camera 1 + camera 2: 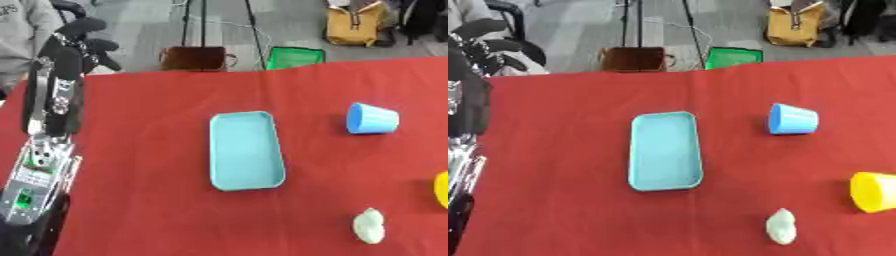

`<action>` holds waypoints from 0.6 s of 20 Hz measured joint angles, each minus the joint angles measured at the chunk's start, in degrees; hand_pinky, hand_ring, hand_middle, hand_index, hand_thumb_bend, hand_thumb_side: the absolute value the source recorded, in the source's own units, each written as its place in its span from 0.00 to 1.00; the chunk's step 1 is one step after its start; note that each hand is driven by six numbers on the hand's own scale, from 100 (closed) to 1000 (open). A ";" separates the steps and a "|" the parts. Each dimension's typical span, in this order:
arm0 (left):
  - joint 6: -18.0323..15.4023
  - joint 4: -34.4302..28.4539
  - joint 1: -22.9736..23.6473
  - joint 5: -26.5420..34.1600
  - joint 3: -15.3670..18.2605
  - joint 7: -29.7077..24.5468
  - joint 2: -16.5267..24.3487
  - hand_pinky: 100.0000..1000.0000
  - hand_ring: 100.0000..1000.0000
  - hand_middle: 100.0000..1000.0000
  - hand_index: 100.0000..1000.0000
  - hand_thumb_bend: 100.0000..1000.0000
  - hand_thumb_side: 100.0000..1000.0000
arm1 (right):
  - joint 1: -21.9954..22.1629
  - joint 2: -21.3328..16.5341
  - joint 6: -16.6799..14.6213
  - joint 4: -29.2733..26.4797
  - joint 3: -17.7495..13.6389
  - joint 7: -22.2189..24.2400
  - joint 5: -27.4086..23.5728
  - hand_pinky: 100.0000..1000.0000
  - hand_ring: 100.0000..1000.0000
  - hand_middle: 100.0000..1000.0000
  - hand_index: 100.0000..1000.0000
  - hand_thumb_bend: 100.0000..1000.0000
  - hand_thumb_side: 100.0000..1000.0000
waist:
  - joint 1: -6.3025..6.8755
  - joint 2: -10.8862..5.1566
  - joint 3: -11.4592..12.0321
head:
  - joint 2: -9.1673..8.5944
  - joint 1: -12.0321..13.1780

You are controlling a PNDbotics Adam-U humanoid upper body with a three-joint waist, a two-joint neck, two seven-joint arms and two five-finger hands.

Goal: Pick up objects on the table and place them in the box.

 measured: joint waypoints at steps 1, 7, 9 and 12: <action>-0.01 0.00 -0.09 0.08 -0.06 -0.07 -0.01 0.47 0.62 0.71 0.78 0.52 0.74 | -1.61 -0.98 -0.33 2.19 0.24 0.45 0.19 0.63 0.67 0.72 0.91 0.76 0.36 | 0.01 0.00 0.19 | -0.01 -0.14; 0.12 0.00 -0.26 0.44 -0.68 -0.78 -0.45 0.46 0.62 0.71 0.78 0.52 0.74 | -10.94 -5.14 -4.03 21.50 2.58 8.87 4.21 0.66 0.73 0.75 0.89 0.80 0.15 | -0.08 0.08 1.48 | -0.16 -0.74; 0.13 0.00 -0.39 0.61 -0.81 -1.00 -0.45 0.46 0.62 0.71 0.78 0.51 0.74 | -14.68 -5.26 -6.24 29.87 3.10 14.41 7.87 0.66 0.74 0.76 0.89 0.81 0.14 | -0.27 0.26 2.01 | -0.46 -0.98; 0.15 0.00 -0.69 0.70 -1.12 -1.41 -0.45 0.46 0.62 0.71 0.78 0.51 0.74 | -18.53 -4.72 -5.43 40.90 2.53 16.98 13.76 0.67 0.76 0.77 0.89 0.81 0.14 | -0.40 0.36 2.62 | -0.53 -1.52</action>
